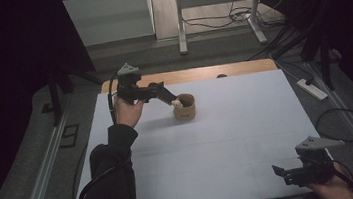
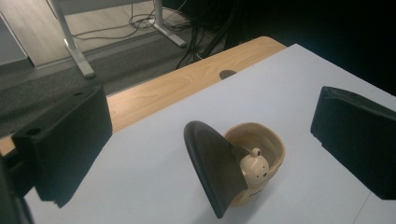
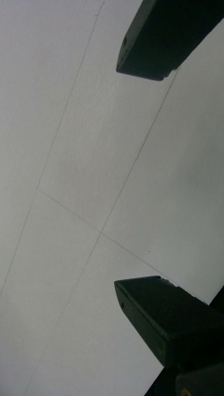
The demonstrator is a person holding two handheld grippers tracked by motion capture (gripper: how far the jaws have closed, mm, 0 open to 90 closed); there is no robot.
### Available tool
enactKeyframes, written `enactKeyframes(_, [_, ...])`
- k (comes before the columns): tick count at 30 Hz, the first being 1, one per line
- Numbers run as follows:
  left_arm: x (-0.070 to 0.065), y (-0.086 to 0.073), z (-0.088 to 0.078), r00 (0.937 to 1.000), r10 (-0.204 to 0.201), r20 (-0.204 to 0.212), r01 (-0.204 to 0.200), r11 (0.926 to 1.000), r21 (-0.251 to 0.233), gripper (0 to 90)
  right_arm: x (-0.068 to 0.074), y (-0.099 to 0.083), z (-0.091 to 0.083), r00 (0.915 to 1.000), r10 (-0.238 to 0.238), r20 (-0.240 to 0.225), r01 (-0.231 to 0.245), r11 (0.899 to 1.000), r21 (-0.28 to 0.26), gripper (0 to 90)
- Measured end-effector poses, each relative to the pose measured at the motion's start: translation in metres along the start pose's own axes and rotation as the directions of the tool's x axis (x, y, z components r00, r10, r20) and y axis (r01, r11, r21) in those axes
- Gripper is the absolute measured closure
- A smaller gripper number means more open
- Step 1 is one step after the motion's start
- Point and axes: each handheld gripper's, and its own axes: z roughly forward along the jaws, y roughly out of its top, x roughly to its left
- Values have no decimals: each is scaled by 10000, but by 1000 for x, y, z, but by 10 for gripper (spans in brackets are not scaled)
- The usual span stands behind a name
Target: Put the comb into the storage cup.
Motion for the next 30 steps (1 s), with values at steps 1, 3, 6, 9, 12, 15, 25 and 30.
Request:
enactKeyframes(1, [-1,-1,0,10000,76,-2,-76,10000,-54,0,0,0,0,10000,-19,2,19,10000,7,0])
enactKeyframes(3, [-2,-2,0,9998,201,-9,-201,9997,-105,0,1,0,0,10000,-46,10,46,10000,22,0])
enactKeyframes(6, [-3,-4,-1,9992,394,-74,-395,9992,-105,0,1,0,0,10000,-42,-5,42,10000,29,0])
enactKeyframes(9, [-4,-6,-1,9989,472,-57,-473,9987,-193,0,1,0,0,10000,-50,-23,50,10000,75,0])
enactKeyframes(12, [-5,-8,-2,9988,483,-38,-484,9985,-242,0,1,0,0,10000,-57,-27,57,10000,65,0])
enactKeyframes(15, [-5,-9,-4,9987,504,-45,-505,9983,-273,0,0,0,0,10000,-53,-27,53,10000,73,0])
enactKeyframes(25, [-9,-13,-11,9987,515,-34,-516,9979,-400,0,1,0,0,10000,-74,-25,74,10000,16,0])
enactKeyframes(30, [-9,-17,-15,9992,399,17,-398,9986,-361,0,0,0,0,10000,-43,-84,43,10000,-27,0])
